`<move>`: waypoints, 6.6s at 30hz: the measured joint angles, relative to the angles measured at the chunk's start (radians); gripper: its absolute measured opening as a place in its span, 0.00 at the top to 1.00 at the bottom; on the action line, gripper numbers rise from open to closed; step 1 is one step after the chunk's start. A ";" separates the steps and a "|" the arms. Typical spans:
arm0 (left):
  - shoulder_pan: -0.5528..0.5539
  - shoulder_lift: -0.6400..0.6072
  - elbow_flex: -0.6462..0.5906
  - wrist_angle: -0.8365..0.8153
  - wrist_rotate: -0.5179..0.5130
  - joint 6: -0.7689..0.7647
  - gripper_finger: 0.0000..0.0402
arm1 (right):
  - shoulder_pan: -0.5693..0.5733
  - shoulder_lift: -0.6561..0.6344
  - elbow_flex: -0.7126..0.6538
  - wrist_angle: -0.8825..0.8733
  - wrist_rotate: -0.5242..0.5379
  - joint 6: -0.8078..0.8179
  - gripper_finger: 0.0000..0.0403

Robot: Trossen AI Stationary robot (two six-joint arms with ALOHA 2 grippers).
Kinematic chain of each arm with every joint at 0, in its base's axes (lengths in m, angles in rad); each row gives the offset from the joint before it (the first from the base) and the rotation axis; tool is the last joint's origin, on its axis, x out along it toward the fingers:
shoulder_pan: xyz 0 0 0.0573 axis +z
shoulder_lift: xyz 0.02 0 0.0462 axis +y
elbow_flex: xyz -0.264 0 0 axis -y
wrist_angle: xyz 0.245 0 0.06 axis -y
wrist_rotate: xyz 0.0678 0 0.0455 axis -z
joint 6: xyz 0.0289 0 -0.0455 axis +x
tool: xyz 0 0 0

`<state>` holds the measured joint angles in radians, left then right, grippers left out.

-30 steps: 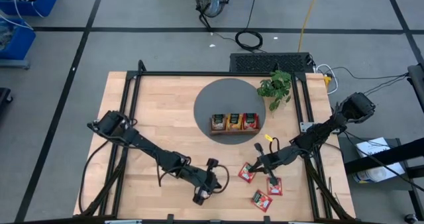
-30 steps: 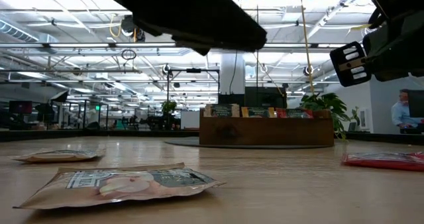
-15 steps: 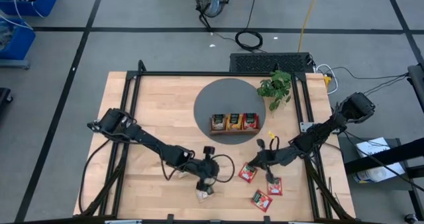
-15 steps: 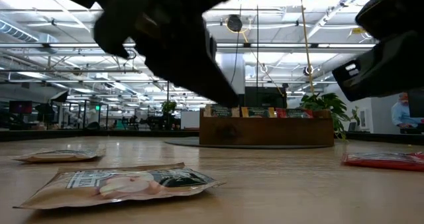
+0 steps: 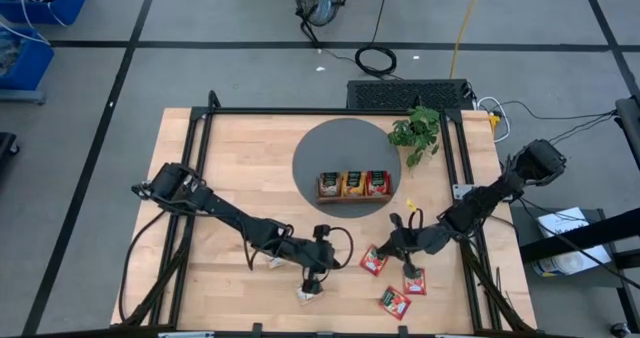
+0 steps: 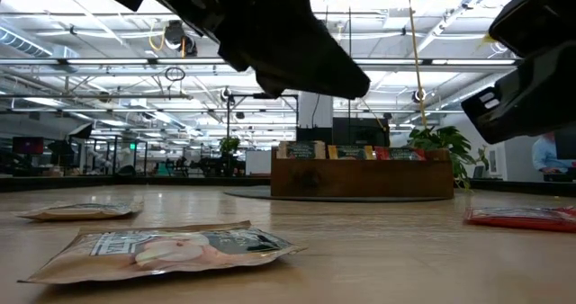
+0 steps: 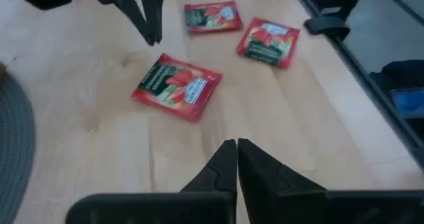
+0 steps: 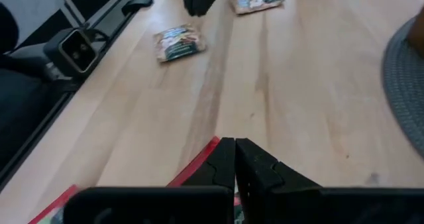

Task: Pick & Place Tea
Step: Put the red tea bag into the right section of the wooden organizer

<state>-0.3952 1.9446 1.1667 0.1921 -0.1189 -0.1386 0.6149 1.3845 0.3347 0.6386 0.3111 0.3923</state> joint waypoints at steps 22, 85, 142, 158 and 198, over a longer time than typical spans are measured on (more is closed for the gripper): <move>0.062 0.317 0.330 -0.050 0.169 0.044 0.99 | 0.036 -0.004 0.408 -0.826 0.006 0.275 1.00; 0.089 0.349 0.350 -0.061 0.135 0.143 0.99 | -0.057 0.053 0.009 -0.291 -0.253 0.898 0.65; -0.037 0.124 0.386 -0.793 -0.017 0.100 0.95 | -0.072 -0.162 0.019 -0.451 -0.295 0.483 1.00; -0.017 -0.444 -0.425 0.064 -0.171 -0.004 0.95 | -0.262 -0.254 0.446 -1.145 -0.202 0.055 1.00; -0.027 -0.378 -0.642 0.431 -0.173 -0.105 0.95 | -0.677 0.109 0.677 -1.482 -0.050 -0.449 1.00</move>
<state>-0.4221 1.5669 0.5251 0.6231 -0.2914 -0.2436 -0.0622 1.4937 1.0115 -0.8432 0.2615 -0.0571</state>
